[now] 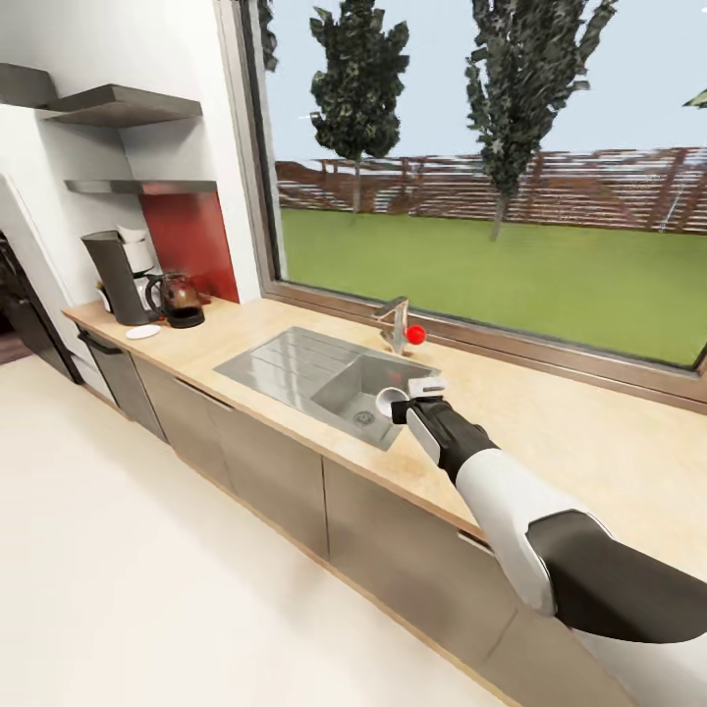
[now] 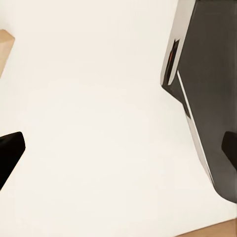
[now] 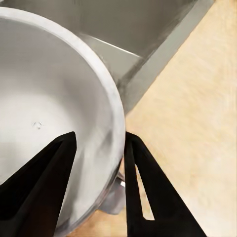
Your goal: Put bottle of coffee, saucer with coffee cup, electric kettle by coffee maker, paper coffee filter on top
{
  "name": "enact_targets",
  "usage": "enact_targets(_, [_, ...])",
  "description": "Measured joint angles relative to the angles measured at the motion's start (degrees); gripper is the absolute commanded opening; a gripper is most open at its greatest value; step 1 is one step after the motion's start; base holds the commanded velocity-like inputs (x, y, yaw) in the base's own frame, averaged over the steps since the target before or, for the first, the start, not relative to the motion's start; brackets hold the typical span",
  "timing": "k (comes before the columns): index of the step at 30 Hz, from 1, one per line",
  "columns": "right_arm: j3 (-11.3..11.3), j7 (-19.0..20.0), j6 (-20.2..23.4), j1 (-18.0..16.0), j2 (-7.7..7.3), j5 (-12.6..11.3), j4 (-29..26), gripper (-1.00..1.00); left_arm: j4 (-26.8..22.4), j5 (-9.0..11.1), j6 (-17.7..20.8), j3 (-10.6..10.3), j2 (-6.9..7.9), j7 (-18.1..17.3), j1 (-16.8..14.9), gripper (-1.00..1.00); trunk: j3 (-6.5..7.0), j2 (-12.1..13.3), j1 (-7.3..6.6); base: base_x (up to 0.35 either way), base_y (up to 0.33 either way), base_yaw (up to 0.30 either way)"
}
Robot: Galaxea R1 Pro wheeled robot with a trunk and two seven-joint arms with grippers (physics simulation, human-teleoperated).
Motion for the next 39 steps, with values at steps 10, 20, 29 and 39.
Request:
enact_targets(10, [0.0, 0.0, 0.0, 0.0, 0.0, 0.0, 0.1, -1.0, 0.0, 0.3, 0.0, 0.1, 0.0, 0.0, 0.0, 1.0, 0.52, 0.0, 0.0, 0.175, 0.239, 0.245])
enact_targets(20, [0.0, 0.0, 0.0, 0.0, 0.0, 0.0, 0.1, -1.0, 0.0, 0.3, 0.0, 0.1, -0.01, 0.0, 0.0, 1.0, 1.05, 0.0, 0.0, 0.178, 0.261, 0.245])
enact_targets(29, [0.0, 0.0, 0.0, 0.0, 0.0, 0.0, 0.1, -1.0, 0.0, 0.3, 0.0, 0.1, -0.09, 0.0, 0.0, 1.0, 1.53, 0.0, 0.0, 0.165, 0.278, 0.245])
enact_targets(39, [0.0, 0.0, 0.0, 0.0, 0.0, 0.0, 0.3, -1.0, -0.1, 0.3, 0.0, 0.0, -0.36, 0.0, 0.0, 1.0, 2.06, 0.0, 0.0, 0.162, 0.279, 0.245])
